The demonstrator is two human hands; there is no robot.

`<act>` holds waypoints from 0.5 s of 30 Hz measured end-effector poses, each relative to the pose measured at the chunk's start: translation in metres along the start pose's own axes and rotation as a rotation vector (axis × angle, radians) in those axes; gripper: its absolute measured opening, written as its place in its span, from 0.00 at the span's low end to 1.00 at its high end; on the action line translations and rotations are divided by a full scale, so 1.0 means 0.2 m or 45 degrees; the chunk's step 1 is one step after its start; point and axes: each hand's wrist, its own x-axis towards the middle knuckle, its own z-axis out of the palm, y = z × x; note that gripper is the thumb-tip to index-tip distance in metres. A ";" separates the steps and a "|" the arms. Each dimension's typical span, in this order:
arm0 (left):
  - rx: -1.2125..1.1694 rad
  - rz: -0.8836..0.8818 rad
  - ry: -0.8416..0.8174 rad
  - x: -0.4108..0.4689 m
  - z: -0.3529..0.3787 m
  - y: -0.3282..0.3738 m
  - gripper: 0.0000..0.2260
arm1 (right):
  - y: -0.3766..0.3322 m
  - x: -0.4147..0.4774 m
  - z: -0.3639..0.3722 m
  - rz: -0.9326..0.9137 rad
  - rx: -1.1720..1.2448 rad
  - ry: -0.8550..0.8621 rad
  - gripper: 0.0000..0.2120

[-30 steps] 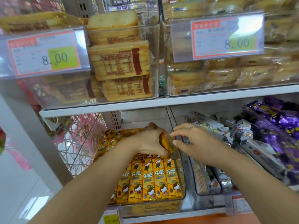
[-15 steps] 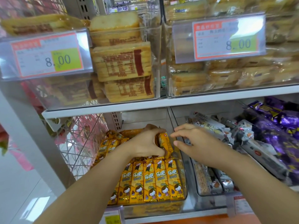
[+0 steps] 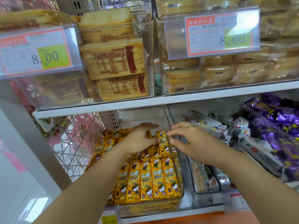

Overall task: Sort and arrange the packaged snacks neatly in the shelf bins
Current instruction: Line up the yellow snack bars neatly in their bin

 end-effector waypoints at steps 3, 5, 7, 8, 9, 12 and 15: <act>0.122 -0.078 0.123 0.02 0.01 -0.03 0.21 | 0.00 0.00 0.00 -0.006 -0.002 -0.006 0.16; 0.084 -0.144 0.106 0.04 0.01 -0.03 0.20 | 0.00 0.00 0.00 -0.009 -0.007 -0.007 0.16; -0.053 -0.193 0.140 0.04 -0.01 -0.01 0.18 | 0.00 0.00 0.00 -0.015 -0.013 -0.008 0.15; -0.145 -0.227 0.150 0.03 -0.01 -0.01 0.17 | 0.00 0.00 0.00 -0.016 -0.013 -0.009 0.15; -0.279 -0.269 0.147 0.02 -0.01 -0.01 0.16 | 0.00 0.00 0.00 -0.015 -0.013 -0.012 0.15; -0.721 -0.394 0.071 -0.01 0.02 -0.02 0.22 | 0.00 0.00 0.00 -0.014 -0.028 -0.012 0.16; -0.415 -0.316 0.078 -0.02 0.05 -0.01 0.22 | -0.01 0.00 0.00 -0.013 -0.041 -0.012 0.16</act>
